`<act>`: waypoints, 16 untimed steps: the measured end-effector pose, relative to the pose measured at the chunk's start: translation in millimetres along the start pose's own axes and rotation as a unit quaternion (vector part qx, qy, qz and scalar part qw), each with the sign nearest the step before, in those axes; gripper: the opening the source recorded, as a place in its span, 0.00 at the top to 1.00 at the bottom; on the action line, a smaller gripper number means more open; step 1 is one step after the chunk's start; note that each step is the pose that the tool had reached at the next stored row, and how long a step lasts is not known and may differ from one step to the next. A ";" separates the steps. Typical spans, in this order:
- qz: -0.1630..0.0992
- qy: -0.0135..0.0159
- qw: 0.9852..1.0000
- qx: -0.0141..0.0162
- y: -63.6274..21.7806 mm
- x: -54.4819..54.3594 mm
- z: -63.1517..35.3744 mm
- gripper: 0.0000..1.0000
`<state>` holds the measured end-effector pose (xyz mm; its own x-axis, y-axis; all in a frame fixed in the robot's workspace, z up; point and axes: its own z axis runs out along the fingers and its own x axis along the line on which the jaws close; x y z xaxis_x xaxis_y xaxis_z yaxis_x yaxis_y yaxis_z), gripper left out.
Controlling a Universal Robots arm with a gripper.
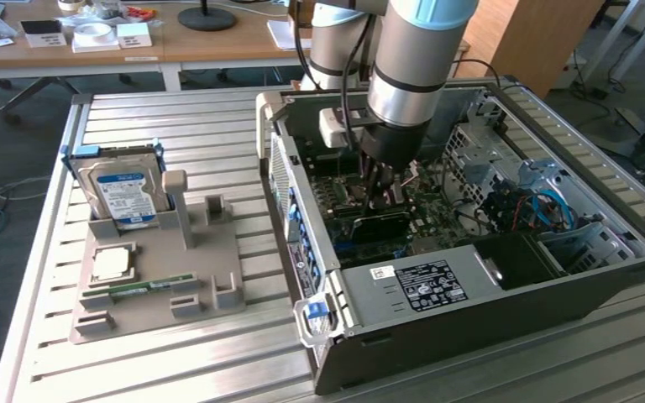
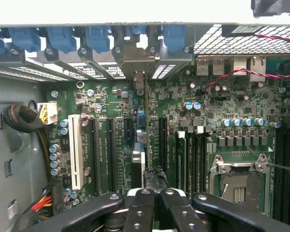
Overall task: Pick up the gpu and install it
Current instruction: 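Press down on the gpu until it lock into place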
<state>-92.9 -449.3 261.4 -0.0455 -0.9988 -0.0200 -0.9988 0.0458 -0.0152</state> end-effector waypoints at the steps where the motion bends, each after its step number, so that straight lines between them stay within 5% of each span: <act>1: 0.000 0.000 1.000 0.000 0.2 0.1 0.1 0.89; 16: 0.000 0.000 1.000 0.000 2.5 0.6 2.8 0.89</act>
<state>-95.4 -449.7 258.5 -0.0455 -0.9988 -0.0200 -0.9988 0.0458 -0.0152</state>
